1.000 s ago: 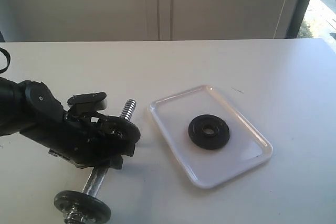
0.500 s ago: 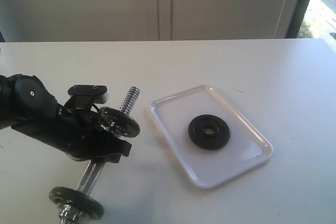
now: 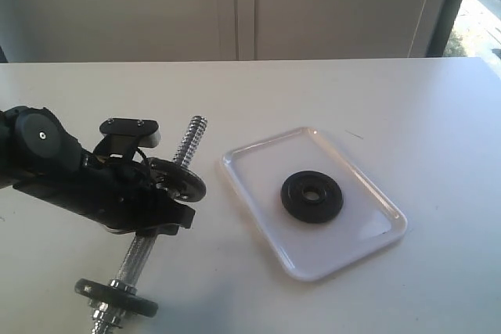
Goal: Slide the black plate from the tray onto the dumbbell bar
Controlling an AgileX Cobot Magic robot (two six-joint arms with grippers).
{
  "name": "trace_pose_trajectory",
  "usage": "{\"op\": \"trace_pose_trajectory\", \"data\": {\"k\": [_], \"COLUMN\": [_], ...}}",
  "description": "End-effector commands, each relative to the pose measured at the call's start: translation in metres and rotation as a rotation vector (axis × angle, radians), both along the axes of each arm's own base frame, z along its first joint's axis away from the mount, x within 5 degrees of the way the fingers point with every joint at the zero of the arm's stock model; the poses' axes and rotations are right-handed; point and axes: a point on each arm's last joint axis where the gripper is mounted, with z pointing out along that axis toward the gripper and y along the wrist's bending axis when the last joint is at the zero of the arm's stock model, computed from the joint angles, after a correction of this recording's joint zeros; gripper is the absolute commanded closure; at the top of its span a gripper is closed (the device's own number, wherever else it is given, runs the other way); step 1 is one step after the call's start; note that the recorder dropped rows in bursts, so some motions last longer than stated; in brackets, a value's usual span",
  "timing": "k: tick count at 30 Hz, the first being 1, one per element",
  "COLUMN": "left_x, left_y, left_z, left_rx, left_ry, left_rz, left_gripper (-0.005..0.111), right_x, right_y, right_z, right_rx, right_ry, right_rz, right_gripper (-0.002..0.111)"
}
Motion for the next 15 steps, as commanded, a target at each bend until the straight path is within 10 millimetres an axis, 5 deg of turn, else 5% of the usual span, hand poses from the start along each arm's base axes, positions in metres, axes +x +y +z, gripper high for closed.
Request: {"op": "trace_pose_trajectory", "data": {"k": [1,8,15], "left_x": [0.005,0.005,0.003], "left_y": [-0.001,-0.001,-0.001], "left_z": [0.021,0.021,0.020], "left_rx": [-0.061,-0.061,-0.030], "left_ry": [-0.090,-0.090,-0.107], "left_rz": [0.044,0.044,-0.022], "left_gripper": [0.107,0.107,0.107], "right_x": [0.024,0.097,0.170], "right_y": [0.008,0.045,0.068], "right_z": [0.013,0.028,0.018], "right_rx": [-0.246,-0.431,-0.466], "right_ry": [0.305,0.652,0.774], "right_rz": [0.089,0.536,0.638], "right_gripper": [0.108,0.108,0.108]}}
